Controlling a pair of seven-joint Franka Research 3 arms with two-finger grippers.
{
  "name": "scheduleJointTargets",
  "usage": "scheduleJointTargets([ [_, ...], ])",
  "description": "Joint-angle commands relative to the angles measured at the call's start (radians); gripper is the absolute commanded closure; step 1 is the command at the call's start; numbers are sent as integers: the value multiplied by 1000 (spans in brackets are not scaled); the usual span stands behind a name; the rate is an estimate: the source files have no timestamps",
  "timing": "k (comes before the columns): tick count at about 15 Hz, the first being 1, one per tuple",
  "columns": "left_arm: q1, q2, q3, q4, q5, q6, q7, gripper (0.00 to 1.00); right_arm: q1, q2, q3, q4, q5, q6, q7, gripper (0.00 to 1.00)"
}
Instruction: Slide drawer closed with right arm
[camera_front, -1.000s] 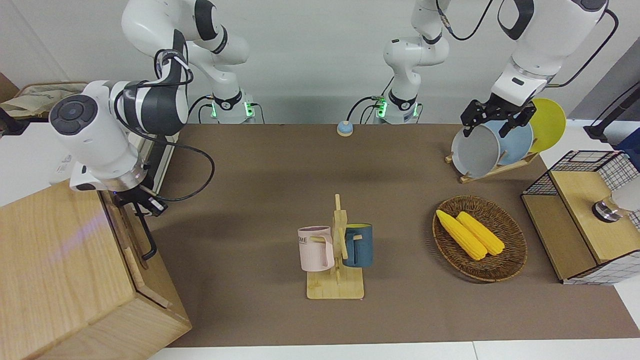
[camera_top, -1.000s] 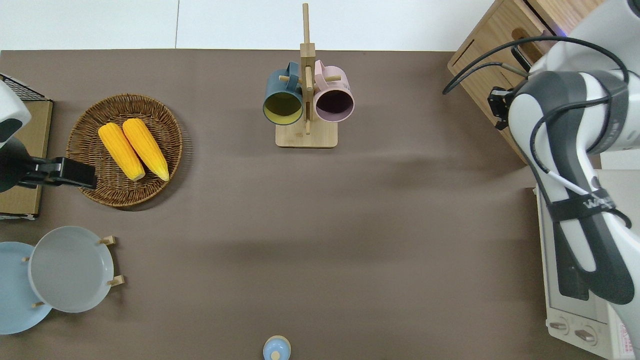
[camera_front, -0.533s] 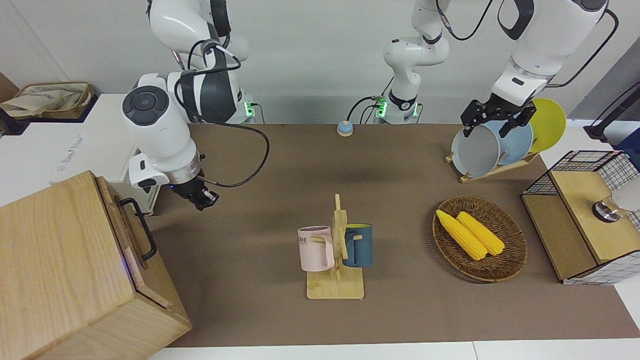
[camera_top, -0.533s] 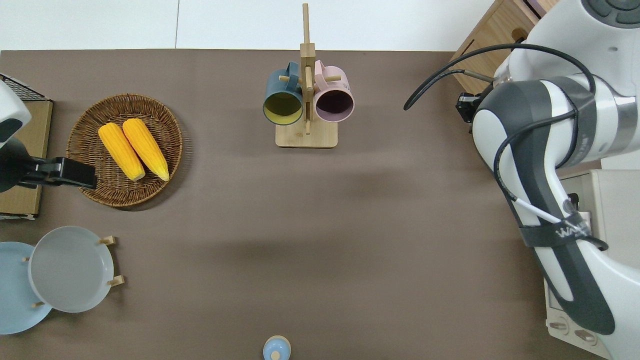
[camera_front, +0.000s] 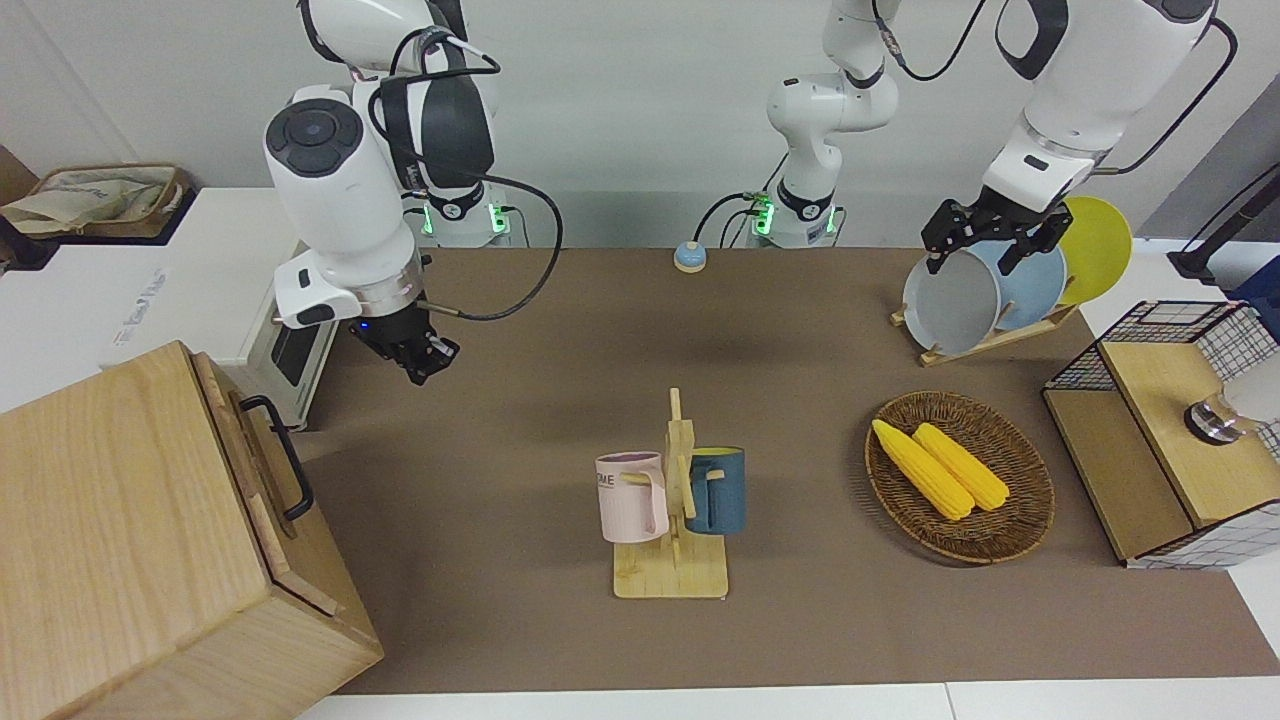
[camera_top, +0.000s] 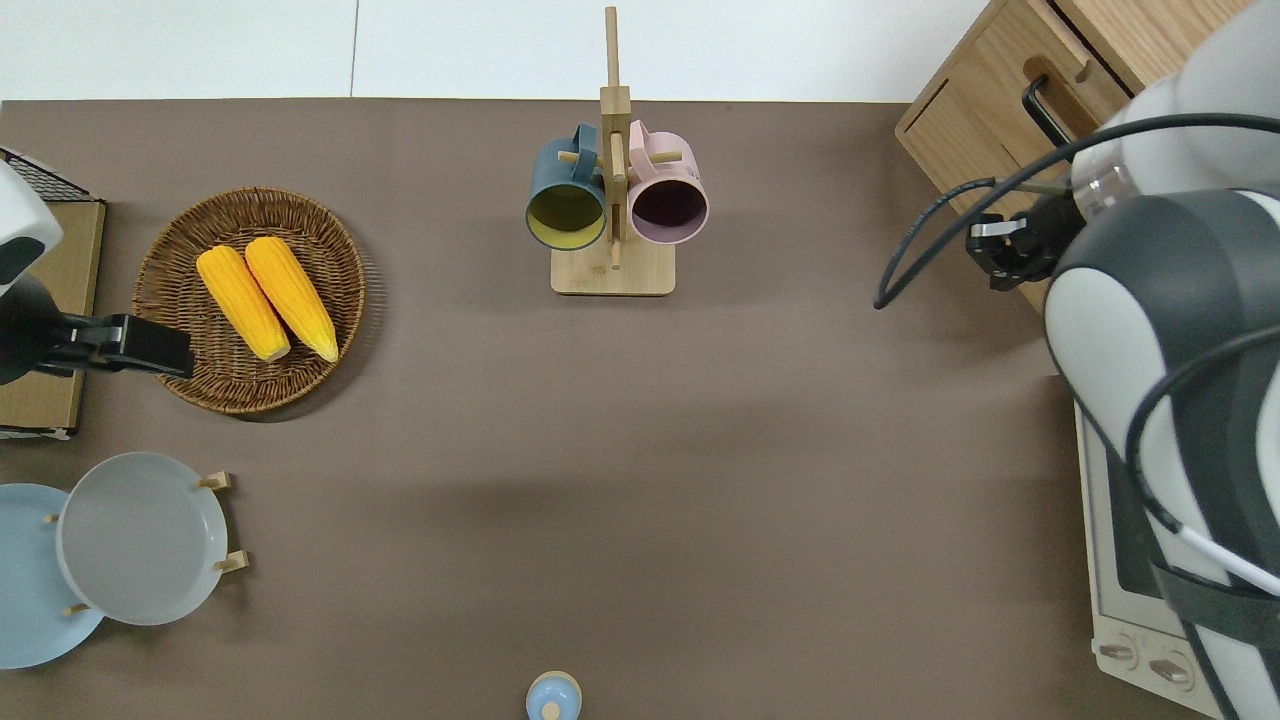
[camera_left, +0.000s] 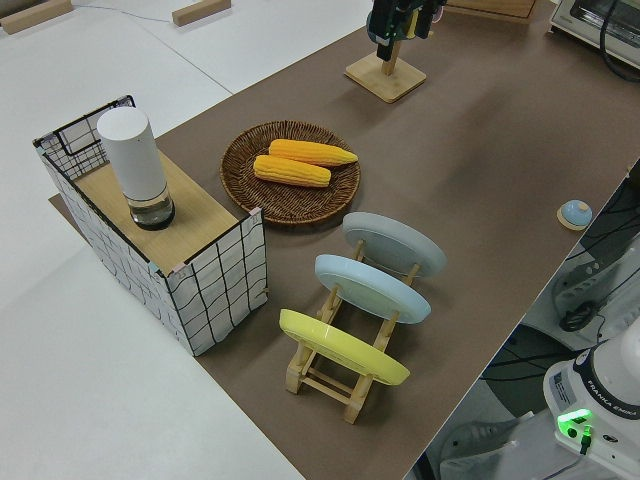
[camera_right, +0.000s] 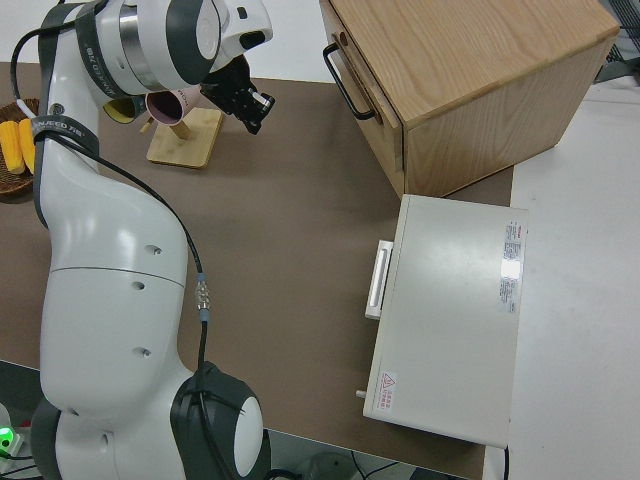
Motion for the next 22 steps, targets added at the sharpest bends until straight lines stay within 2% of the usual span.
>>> scheduleJointTargets([
  [1, -7, -4, 0, 10, 18, -18, -10, 7, -67, -141, 0, -157, 14, -2, -217, 1000],
  [5, -7, -4, 0, 10, 18, -18, -10, 7, -97, -222, -6, -257, -5, 17, -368, 1000],
  [8, -7, -4, 0, 10, 18, -18, -10, 7, -113, -276, -6, -363, 4, 80, -409, 1000],
  [9, -7, -4, 0, 10, 18, -18, -10, 7, -117, -282, -6, -378, 3, 88, -409, 1000],
  [11, -7, -4, 0, 9, 18, -18, -10, 7, -121, -284, -6, -381, 0, 86, -422, 1000],
  [12, -7, -4, 0, 10, 18, -18, -10, 7, -123, -284, -6, -380, 0, 85, -428, 907],
  [13, -7, -4, 0, 10, 18, -18, -10, 7, -120, -282, -6, -375, 0, 80, -426, 724],
  [14, -7, -4, 0, 10, 18, -18, -10, 7, -111, -282, -5, -374, -3, 80, -419, 434],
  [15, -7, -4, 0, 10, 18, -18, -10, 7, -107, -282, -3, -371, -5, 82, -413, 52],
  [16, -7, -4, 0, 9, 18, -18, -10, 7, -104, -282, -1, -366, -5, 82, -406, 13],
  [20, -7, -4, 0, 10, 18, -18, -10, 7, -101, -279, 0, -351, 0, 83, -393, 11],
  [22, -7, -4, 0, 10, 18, -18, -10, 7, -98, -277, 0, -349, 3, 88, -330, 11],
])
